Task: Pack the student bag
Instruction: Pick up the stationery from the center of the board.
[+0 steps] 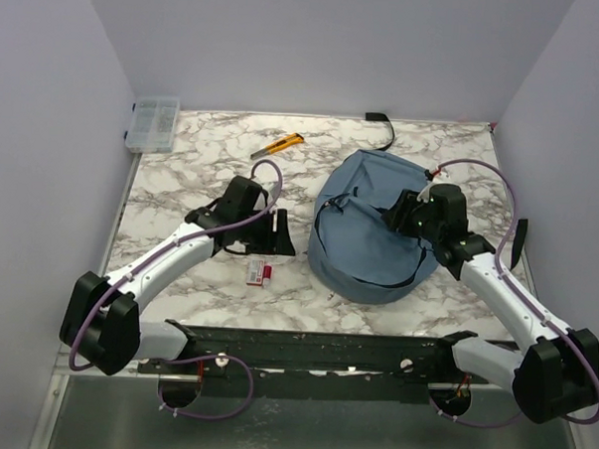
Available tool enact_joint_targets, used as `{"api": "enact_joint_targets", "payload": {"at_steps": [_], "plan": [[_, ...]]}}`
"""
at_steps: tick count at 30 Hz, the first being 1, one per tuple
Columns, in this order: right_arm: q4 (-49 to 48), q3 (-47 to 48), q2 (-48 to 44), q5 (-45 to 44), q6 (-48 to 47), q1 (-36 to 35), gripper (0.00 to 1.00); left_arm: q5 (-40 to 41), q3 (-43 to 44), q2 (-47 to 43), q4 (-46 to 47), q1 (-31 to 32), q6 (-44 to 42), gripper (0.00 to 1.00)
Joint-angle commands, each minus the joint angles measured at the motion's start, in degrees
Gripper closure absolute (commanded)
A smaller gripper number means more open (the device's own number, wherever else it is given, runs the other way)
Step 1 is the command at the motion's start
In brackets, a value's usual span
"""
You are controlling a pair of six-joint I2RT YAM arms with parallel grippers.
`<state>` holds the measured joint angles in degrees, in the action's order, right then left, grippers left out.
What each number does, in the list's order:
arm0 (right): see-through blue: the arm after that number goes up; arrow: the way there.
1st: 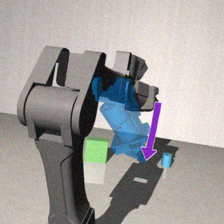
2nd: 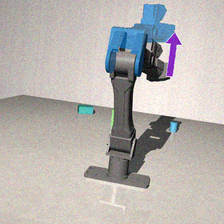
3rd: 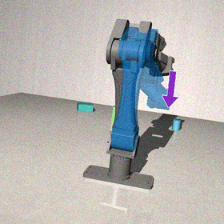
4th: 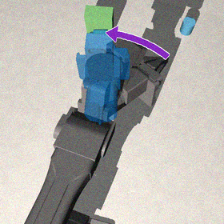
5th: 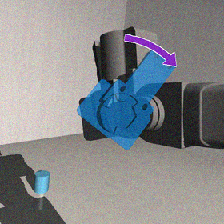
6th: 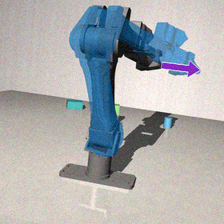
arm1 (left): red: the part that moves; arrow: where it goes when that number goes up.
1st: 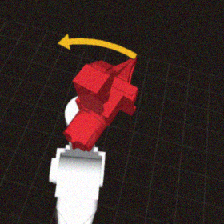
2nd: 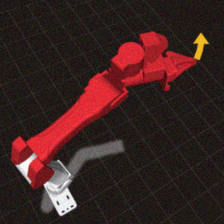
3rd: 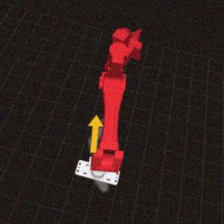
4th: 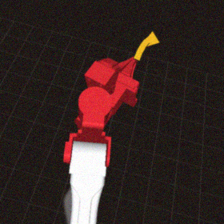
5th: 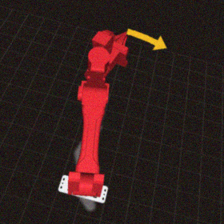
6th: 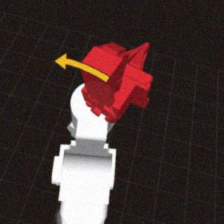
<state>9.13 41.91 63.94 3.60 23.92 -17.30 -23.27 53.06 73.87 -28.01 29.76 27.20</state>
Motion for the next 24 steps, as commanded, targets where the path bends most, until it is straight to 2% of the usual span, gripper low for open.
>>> {"api": "enact_joint_targets", "payload": {"at_steps": [1,7,10,24], "plan": [[3.6,0.4,-2.4,0.3,-0.7,-0.3,0.47,8.6,-4.6,0.0,-1.3,1.6,4.2,0.43],[5.1,0.0,-4.7,-0.2,-1.1,-0.3,0.47,16.2,-6.2,1.1,-1.2,3.5,4.8,0.52],[6.3,0.2,-5.6,-1.4,-1.5,-0.2,0.47,16.6,-6.1,2.3,-1.4,3.8,4.7,0.54],[5.6,-1.0,-6.7,-0.5,-2.3,-0.3,0.47,21.1,-6.5,8.9,-0.9,5.9,5.6,0.54]]}}
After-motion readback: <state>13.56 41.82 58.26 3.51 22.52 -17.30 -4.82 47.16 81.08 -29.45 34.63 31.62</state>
